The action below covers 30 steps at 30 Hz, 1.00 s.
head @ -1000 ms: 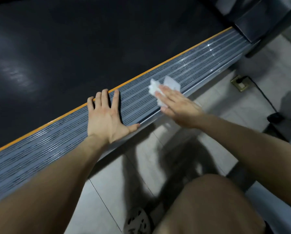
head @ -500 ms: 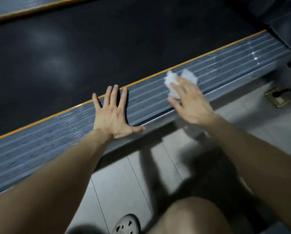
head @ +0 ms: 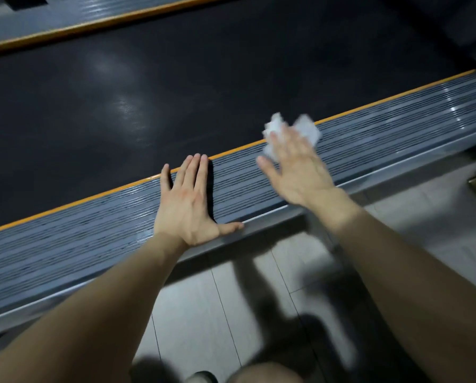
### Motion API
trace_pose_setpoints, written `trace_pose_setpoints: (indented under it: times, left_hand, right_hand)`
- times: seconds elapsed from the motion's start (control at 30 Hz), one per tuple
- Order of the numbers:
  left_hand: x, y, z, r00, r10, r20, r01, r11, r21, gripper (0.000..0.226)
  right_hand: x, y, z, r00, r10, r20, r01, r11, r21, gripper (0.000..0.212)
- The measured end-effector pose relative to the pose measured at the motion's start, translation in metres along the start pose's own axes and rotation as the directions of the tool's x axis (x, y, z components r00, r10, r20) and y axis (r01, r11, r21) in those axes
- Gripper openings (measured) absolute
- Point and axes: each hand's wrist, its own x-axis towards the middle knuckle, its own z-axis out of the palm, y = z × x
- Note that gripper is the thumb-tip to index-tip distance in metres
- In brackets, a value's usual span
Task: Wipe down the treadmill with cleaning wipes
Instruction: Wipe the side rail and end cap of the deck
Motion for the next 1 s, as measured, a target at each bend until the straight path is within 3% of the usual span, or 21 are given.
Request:
trace_pose_setpoints:
  times: [0.03, 0.1, 0.13, 0.17, 0.23, 0.3, 0.33, 0.37, 0.43, 0.5, 0.53, 0.57, 0.6, 0.67, 0.73, 0.77, 0.8, 0.83, 0.87, 0.93, 1.0]
  left_hand:
    - [-0.001, 0.0, 0.002, 1.0, 0.005, -0.011, -0.005, 1.0, -0.01, 0.154]
    - [-0.002, 0.0, 0.004, 0.999, 0.017, -0.043, -0.019, 0.999, -0.027, 0.144]
    - [-0.002, 0.0, 0.004, 0.999, 0.018, -0.051, -0.02, 0.999, -0.026, 0.143]
    - [-0.003, 0.001, 0.003, 0.999, 0.015, -0.047, -0.016, 1.0, -0.018, 0.146]
    - [-0.002, -0.001, 0.001, 0.999, 0.006, -0.039, -0.006, 1.0, -0.001, 0.154]
    - [0.0, -0.002, 0.001, 0.999, 0.014, -0.042, -0.014, 1.0, -0.002, 0.153]
    - [-0.001, -0.003, 0.002, 0.999, 0.016, -0.046, -0.016, 1.0, -0.008, 0.151]
    - [-0.001, -0.003, 0.002, 0.999, 0.014, -0.047, -0.014, 1.0, -0.015, 0.149]
    - [-0.002, -0.004, 0.003, 0.999, 0.014, -0.048, -0.015, 1.0, -0.019, 0.145]
    - [-0.003, -0.004, 0.005, 0.998, 0.021, -0.059, -0.023, 0.999, -0.027, 0.14]
    - [-0.002, -0.005, 0.004, 0.997, 0.023, -0.068, -0.025, 0.999, -0.031, 0.139]
    - [-0.002, -0.004, 0.004, 0.997, 0.022, -0.073, -0.024, 0.999, -0.03, 0.138]
    - [-0.001, -0.003, 0.003, 0.997, 0.02, -0.075, -0.022, 0.999, -0.026, 0.138]
    - [-0.001, -0.002, 0.002, 0.997, 0.02, -0.08, -0.021, 1.0, -0.015, 0.139]
    - [-0.001, -0.001, 0.001, 0.997, 0.015, -0.079, -0.015, 1.0, -0.006, 0.14]
    - [-0.002, -0.004, 0.002, 0.997, 0.008, -0.074, -0.008, 1.0, 0.001, 0.14]
    - [-0.002, -0.004, 0.001, 0.997, 0.005, -0.071, -0.005, 1.0, 0.004, 0.14]
    - [-0.002, -0.003, 0.001, 0.998, 0.006, -0.065, -0.006, 1.0, 0.004, 0.14]
    - [-0.002, -0.002, 0.001, 0.998, 0.009, -0.058, -0.009, 1.0, 0.002, 0.14]
    - [-0.001, 0.001, 0.0, 0.999, 0.012, -0.051, -0.012, 1.0, 0.002, 0.138]
    - [-0.003, 0.004, 0.0, 0.999, 0.021, -0.028, -0.02, 0.999, 0.028, 0.136]
  right_hand:
    - [-0.008, -0.023, 0.005, 0.985, -0.171, 0.003, 0.171, 0.985, 0.016, 0.079]
    - [-0.031, -0.054, 0.018, 0.864, -0.499, 0.07, 0.493, 0.866, 0.082, 0.075]
    - [-0.033, -0.05, 0.02, 0.818, -0.57, 0.08, 0.565, 0.822, 0.07, 0.073]
    - [-0.025, -0.036, 0.018, 0.841, -0.54, 0.028, 0.539, 0.842, 0.033, 0.071]
    - [0.0, 0.01, 0.008, 0.986, -0.159, -0.051, 0.158, 0.987, -0.016, 0.078]
    - [0.014, 0.056, -0.006, 0.966, 0.257, -0.002, -0.257, 0.966, -0.011, 0.086]
    - [0.012, 0.063, -0.009, 0.937, 0.349, 0.021, -0.349, 0.937, 0.022, 0.087]
    - [0.006, 0.053, -0.009, 0.943, 0.332, -0.002, -0.332, 0.942, 0.041, 0.088]
    - [-0.022, 0.011, 0.0, 0.996, -0.031, -0.082, 0.034, 0.999, 0.038, 0.082]
    - [-0.064, -0.021, 0.009, 0.864, -0.504, 0.004, 0.502, 0.862, 0.07, 0.074]
    - [-0.077, -0.022, 0.007, 0.788, -0.613, 0.061, 0.611, 0.79, 0.052, 0.072]
    - [-0.077, -0.006, 0.005, 0.773, -0.633, 0.045, 0.632, 0.775, 0.03, 0.07]
    - [-0.071, 0.017, 0.004, 0.837, -0.547, -0.017, 0.547, 0.837, -0.002, 0.066]
    - [-0.055, 0.073, -0.004, 0.975, -0.133, -0.175, 0.127, 0.991, -0.045, 0.067]
    - [-0.05, 0.107, -0.011, 0.949, 0.274, -0.156, -0.274, 0.962, 0.023, 0.083]
    - [-0.051, 0.1, -0.006, 0.923, 0.348, -0.166, -0.349, 0.937, 0.021, 0.086]
    - [-0.055, 0.083, 0.001, 0.924, 0.315, -0.217, -0.325, 0.946, -0.012, 0.085]
    - [-0.063, 0.061, 0.008, 0.953, 0.179, -0.244, -0.192, 0.981, -0.031, 0.082]
    - [-0.074, 0.04, 0.015, 0.973, -0.034, -0.228, 0.031, 0.999, -0.017, 0.079]
    - [-0.096, 0.021, 0.023, 0.924, -0.371, -0.091, 0.373, 0.928, 0.006, 0.078]
    - [-0.093, 0.046, 0.02, 0.916, -0.383, -0.117, 0.384, 0.923, -0.011, 0.073]
